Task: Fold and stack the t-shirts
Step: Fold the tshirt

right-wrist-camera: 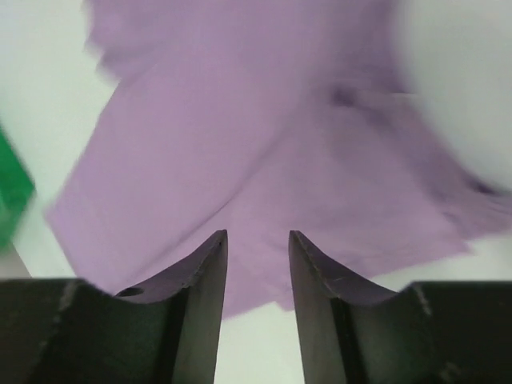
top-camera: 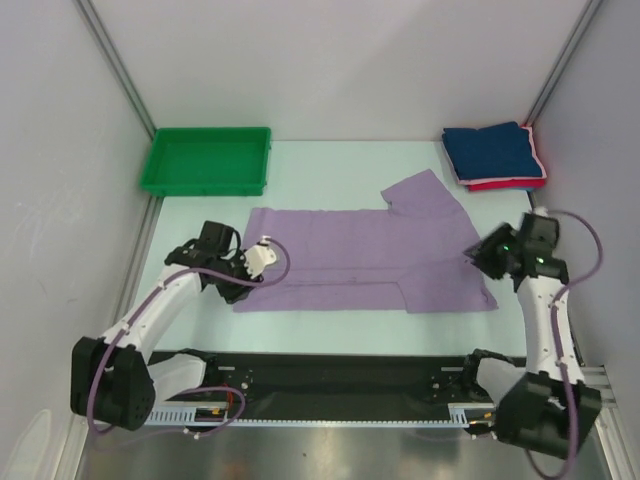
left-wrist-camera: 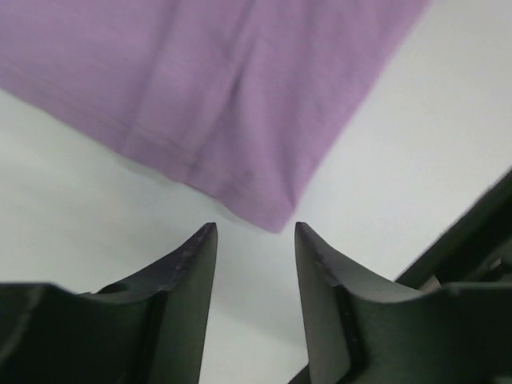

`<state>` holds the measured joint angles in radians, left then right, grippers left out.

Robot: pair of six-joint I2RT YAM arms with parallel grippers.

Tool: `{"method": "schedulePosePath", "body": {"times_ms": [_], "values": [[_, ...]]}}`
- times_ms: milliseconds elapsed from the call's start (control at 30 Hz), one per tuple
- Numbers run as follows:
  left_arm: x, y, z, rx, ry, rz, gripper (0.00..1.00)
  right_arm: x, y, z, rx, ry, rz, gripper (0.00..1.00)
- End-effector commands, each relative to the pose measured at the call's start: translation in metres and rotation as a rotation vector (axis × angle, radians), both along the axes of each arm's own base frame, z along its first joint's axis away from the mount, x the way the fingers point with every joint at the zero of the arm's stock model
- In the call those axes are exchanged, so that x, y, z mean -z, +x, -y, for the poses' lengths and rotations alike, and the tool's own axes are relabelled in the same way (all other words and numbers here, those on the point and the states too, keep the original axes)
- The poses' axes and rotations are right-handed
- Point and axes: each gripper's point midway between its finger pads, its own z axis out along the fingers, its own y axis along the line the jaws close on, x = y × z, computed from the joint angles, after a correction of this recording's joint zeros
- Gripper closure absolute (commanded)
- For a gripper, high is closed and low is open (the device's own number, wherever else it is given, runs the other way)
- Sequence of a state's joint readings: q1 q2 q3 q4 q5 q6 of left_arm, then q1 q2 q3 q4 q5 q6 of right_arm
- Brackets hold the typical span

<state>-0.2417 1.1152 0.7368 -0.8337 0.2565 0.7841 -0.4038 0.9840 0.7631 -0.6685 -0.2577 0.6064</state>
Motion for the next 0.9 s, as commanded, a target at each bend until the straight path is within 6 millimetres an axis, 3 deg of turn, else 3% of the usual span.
{"method": "schedulePosePath", "body": {"times_ms": [0,33,100,133,200,233,267,300,333,367,500,667,867], "values": [[-0.008,0.037,0.011,-0.071,-0.055,0.061,0.55,-0.031,0.028,-0.061,-0.338,-0.145,0.102,0.6],[-0.005,0.038,0.012,-0.073,-0.055,0.048,0.57,-0.029,0.023,-0.102,-0.492,-0.142,0.107,0.61],[0.01,0.036,0.013,-0.064,-0.035,-0.015,0.57,-0.013,0.018,-0.14,-0.646,-0.127,0.075,0.61],[0.017,0.037,0.01,-0.068,-0.011,-0.025,0.57,-0.006,0.008,-0.171,-0.764,-0.12,0.064,0.62],[0.028,0.043,0.007,-0.065,0.016,-0.023,0.53,0.015,-0.003,-0.203,-0.914,-0.137,0.017,0.64],[0.031,0.046,0.004,-0.073,0.034,-0.015,0.52,0.021,-0.008,-0.216,-0.971,-0.146,0.009,0.64],[0.032,0.054,0.004,-0.076,0.04,0.01,0.52,0.023,-0.02,-0.242,-1.075,-0.155,0.024,0.66],[0.035,0.06,0.002,-0.096,0.052,0.016,0.52,0.029,-0.024,-0.251,-1.128,-0.17,0.018,0.67],[0.034,0.068,-0.004,-0.129,0.081,0.044,0.53,0.042,-0.03,-0.262,-1.18,-0.178,-0.017,0.68],[0.031,0.081,-0.003,-0.168,0.074,0.087,0.58,0.042,-0.033,-0.277,-1.233,-0.186,-0.007,0.71],[0.026,0.103,-0.002,-0.23,0.062,0.144,0.62,0.062,-0.03,-0.298,-1.295,-0.202,-0.033,0.73],[0.044,0.106,-0.007,-0.263,0.093,0.121,0.64,0.085,-0.011,-0.302,-1.27,-0.254,-0.097,0.78],[0.043,0.115,-0.008,-0.321,0.09,0.134,0.63,0.102,0.02,-0.3,-1.208,-0.295,-0.148,0.79]]}}
